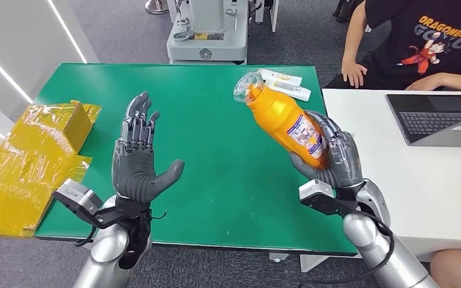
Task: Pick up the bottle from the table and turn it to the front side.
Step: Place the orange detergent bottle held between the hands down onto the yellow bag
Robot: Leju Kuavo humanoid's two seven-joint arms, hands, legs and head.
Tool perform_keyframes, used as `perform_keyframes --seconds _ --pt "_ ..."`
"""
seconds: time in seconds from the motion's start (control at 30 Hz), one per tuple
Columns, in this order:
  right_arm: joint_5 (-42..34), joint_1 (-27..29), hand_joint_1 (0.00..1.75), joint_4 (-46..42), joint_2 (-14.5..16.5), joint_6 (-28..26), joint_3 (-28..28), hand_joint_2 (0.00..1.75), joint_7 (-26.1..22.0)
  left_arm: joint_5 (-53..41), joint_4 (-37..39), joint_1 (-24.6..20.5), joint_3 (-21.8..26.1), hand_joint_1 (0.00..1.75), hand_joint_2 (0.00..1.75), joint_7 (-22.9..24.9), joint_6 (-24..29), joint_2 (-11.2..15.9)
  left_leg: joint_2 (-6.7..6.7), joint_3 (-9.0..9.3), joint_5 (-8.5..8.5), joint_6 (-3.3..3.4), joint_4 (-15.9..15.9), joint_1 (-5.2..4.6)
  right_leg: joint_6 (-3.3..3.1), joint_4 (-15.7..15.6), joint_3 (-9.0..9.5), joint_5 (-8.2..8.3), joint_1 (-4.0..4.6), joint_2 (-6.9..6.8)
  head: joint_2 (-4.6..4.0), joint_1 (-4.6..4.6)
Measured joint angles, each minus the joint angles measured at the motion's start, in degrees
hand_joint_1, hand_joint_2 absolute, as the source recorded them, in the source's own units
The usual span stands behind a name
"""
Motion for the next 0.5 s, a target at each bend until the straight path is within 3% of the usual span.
perform_keyframes --seconds 0.3,0.5 --pt "-0.72 -1.84 1.75 -1.7 1.9 0.23 1.03 1.75 -1.25 0.92 1.14 -0.73 -0.9 0.0 1.75 1.38 -1.43 -0.15 -0.01 -0.04 0.0 0.0 0.01 -0.02 0.0 0.01 0.0 0.0 0.0 -0.01 0.0 0.01" --pt "-1.37 -6.4 1.75 -0.34 5.7 4.9 4.15 1.75 -2.24 2.49 3.02 -3.33 -1.51 0.0 1.75 3.33 -4.36 -0.63 0.03 -0.01 0.02 -0.02 0.01 0.0 -0.01 0.01 0.0 0.02 0.0 0.03 0.0 0.0"
